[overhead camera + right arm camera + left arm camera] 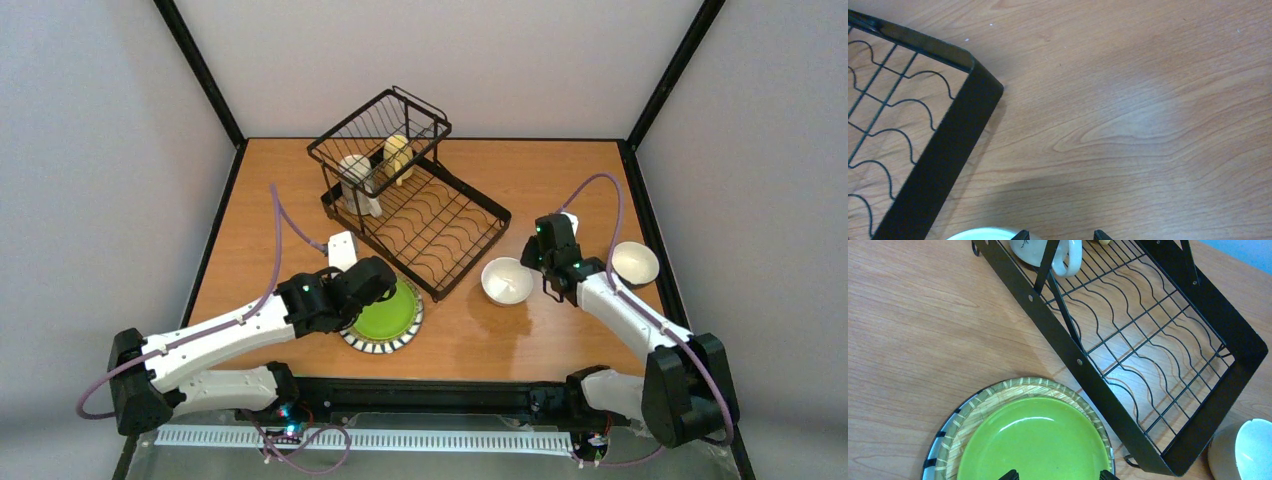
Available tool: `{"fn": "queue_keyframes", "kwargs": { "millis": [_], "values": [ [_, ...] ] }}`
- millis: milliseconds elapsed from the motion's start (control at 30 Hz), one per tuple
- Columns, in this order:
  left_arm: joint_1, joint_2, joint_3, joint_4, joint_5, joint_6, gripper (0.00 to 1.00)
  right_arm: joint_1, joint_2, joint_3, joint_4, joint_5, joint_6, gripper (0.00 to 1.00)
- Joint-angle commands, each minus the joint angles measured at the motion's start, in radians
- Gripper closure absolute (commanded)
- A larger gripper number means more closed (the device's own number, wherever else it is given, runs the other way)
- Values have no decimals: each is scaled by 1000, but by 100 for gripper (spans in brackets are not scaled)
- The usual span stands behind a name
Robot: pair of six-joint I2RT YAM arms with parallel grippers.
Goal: Load the mixed dishes into the dish rack
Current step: Move the dish rack to the center of the board.
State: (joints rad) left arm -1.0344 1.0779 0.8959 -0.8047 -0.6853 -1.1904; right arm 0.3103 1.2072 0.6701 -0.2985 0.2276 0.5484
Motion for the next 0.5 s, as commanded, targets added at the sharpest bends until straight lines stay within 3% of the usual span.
{"fn": "queue_keyframes", "kwargs": {
  "millis": [0,467],
  "values": [
    [-6,10,2,18,-10,-12,8,17,-47,-13,-20,-3,15,27],
    [-6,4,-6,11,-8,-27,8,52,-91,-43,-41,0,22,27]
  ]
}}
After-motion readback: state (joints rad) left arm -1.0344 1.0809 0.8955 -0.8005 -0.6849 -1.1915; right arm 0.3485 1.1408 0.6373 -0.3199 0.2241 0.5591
